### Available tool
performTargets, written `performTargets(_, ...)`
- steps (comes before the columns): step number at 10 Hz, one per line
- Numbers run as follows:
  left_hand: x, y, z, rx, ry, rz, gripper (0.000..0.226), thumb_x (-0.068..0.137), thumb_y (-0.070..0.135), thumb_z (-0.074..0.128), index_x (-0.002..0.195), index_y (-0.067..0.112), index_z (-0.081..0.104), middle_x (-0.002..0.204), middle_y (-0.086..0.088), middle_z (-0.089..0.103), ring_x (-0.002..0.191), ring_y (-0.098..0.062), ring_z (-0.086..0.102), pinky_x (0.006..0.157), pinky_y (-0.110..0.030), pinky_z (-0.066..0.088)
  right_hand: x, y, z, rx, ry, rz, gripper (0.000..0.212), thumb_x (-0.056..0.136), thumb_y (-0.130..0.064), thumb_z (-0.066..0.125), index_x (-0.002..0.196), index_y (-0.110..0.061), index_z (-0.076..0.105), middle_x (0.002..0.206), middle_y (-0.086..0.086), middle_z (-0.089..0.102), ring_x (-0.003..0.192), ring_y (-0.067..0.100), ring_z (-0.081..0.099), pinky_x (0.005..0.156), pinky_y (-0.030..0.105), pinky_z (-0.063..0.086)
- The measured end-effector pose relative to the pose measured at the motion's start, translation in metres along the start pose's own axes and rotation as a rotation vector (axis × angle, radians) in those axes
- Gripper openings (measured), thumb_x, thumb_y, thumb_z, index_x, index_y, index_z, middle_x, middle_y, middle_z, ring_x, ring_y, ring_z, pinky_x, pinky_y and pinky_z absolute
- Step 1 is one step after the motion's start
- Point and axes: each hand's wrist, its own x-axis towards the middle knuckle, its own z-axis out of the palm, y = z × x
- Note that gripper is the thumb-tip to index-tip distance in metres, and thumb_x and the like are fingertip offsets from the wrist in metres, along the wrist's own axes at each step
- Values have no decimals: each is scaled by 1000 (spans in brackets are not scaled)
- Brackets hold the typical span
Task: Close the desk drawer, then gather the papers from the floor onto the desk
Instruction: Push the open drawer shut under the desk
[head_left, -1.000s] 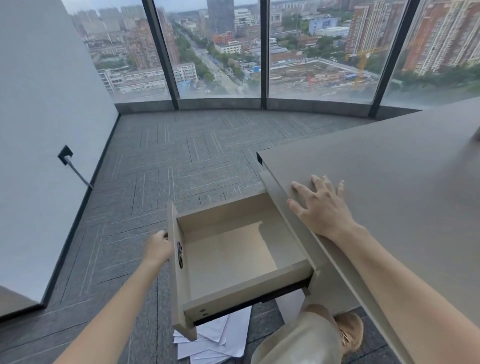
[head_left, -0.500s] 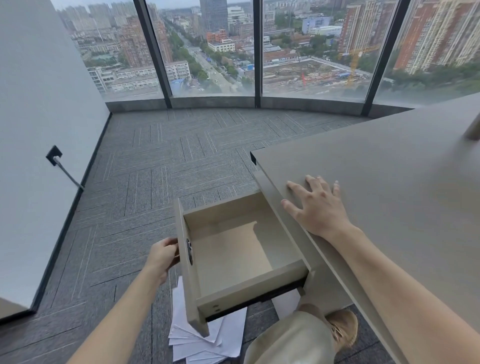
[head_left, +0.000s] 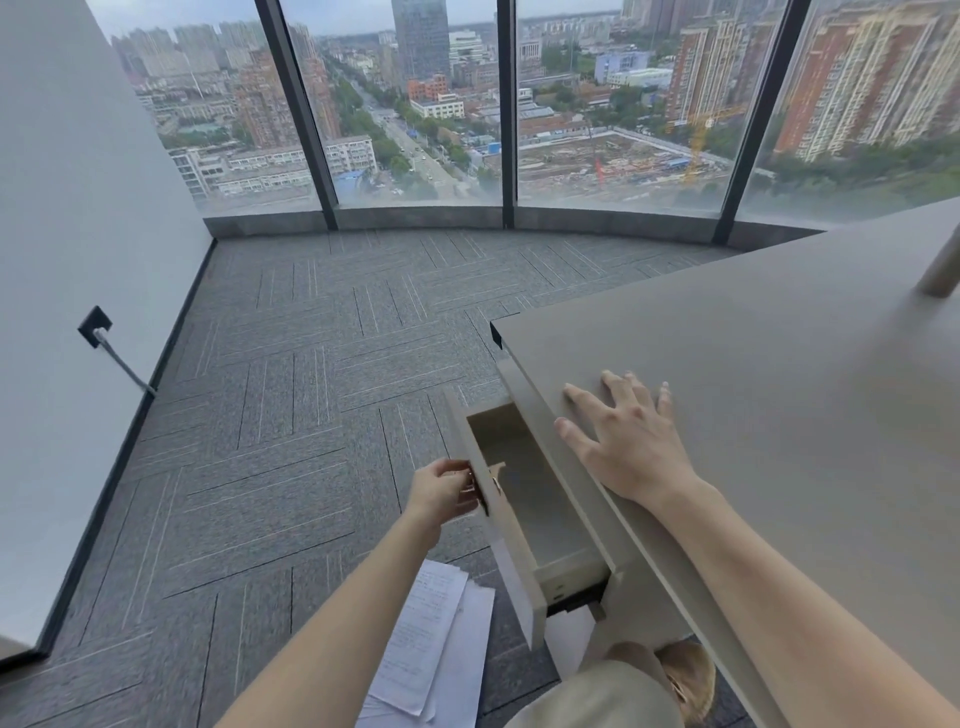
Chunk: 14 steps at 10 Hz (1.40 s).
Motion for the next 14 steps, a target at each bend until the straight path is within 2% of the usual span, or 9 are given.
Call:
performTargets(1,10,-1,19,29,-8,-9,14,94,6,56,106,3,63,97,-23,68,81,-33,68,73,-35,60,0,0,-1,16,12,0,55,96,-58,33,148,-40,38,161,13,28,152,32,13,121,60,3)
performTargets(2,18,-1,36,12,-19,-16,21,93,7,60,110,-5,60,104,-28,68,87,-35,68,76,-36,60,0,0,-1,15,20,-2,55,96,-58,35,147,-40,39,160,13,29,152,32,15,121,60,4)
performTargets(3,20,0,54,-49,-45,-18,25,90,10,64,108,-8,58,98,-27,66,83,-32,67,77,-36,59,1,-1,0,17,27,-1,55,95,-58,35,146,-40,40,159,13,31,151,32,16,121,61,5)
performTargets(5,22,-2,79,-143,-30,-25,19,88,12,68,90,-4,58,82,-19,65,75,-26,66,67,-27,60,1,-3,0,8,44,6,54,94,-58,36,145,-39,42,157,13,33,150,33,19,120,61,7)
performTargets(8,25,-1,86,-182,6,-43,14,87,4,65,93,-6,58,88,-23,66,78,-28,68,67,-28,62,2,-9,0,-3,54,17,53,93,-55,36,142,-36,43,156,15,33,149,36,19,119,64,8)
performTargets(9,27,-1,86,-171,1,-76,11,87,8,66,88,-2,59,83,-18,66,75,-25,67,68,-26,62,1,-9,0,0,52,16,53,94,-55,36,142,-36,43,156,15,33,149,35,19,119,63,8)
performTargets(12,43,2,84,-145,-3,-250,12,80,10,62,87,0,61,76,-10,61,79,-25,63,88,-33,58,1,-6,0,7,49,13,53,94,-56,36,143,-38,42,157,15,33,150,35,19,120,62,8)
performTargets(13,42,5,87,-178,-28,-323,7,80,9,54,84,4,58,76,-9,59,81,-25,60,80,-31,56,1,-6,0,8,54,12,52,94,-55,37,142,-37,43,156,15,34,149,36,20,119,63,8)
performTargets(14,42,6,92,-191,-36,-373,9,82,11,50,77,6,55,87,-12,61,98,-31,62,92,-39,55,1,-6,1,11,65,7,52,93,-55,38,142,-37,44,155,15,35,149,36,20,119,63,8)
